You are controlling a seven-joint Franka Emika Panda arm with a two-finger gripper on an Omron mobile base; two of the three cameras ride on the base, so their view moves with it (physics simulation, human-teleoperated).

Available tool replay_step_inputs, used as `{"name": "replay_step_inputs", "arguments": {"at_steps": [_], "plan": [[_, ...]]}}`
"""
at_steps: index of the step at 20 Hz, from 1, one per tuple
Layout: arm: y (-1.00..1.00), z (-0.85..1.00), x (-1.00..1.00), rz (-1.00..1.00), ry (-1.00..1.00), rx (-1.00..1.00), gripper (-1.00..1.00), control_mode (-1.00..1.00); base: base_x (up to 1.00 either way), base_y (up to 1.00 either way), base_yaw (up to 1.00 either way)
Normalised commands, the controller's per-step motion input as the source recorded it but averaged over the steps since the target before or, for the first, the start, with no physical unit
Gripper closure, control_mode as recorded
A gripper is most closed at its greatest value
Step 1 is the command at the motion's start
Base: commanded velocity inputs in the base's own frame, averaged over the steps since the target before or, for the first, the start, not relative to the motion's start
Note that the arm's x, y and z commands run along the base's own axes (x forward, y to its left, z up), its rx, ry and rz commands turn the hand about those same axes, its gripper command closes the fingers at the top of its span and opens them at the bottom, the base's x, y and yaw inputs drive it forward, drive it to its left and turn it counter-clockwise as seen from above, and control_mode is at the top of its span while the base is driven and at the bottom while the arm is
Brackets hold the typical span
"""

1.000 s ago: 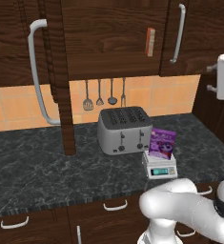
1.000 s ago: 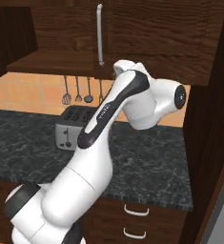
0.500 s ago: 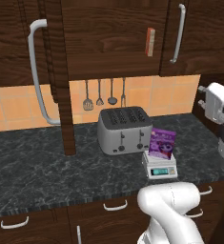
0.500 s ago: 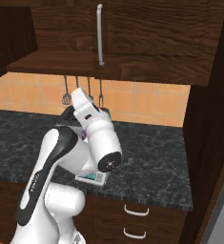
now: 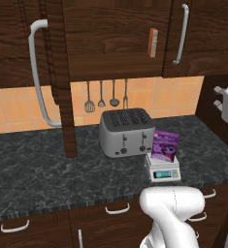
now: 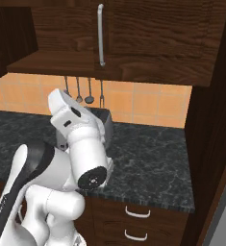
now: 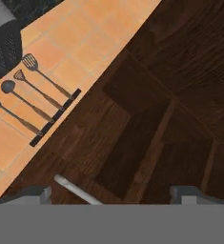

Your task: Pick the cereal and place it on the digital scale for weighing, and close the cabinet.

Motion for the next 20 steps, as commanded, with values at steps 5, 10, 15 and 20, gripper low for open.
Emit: {"name": "replay_step_inputs", "arguments": {"at_steps": [5, 10, 15, 20], "plan": [[0.96, 0.22, -1.00, -0.05, -0.05, 0.00, -1.00, -1.00, 0.00, 0.00, 0.00], [1.00, -0.68, -0.74, -0.21, -0.02, 0.00, -1.00, -1.00, 0.00, 0.00, 0.00], [1.00, -0.75, -0.39, -0.25, -0.17, 0.03, -1.00, -1.00, 0.00, 0.00, 0.00], [1.00, -0.70, -0.28, -0.24, -0.28, 0.07, -1.00, -1.00, 0.00, 0.00, 0.00]]}}
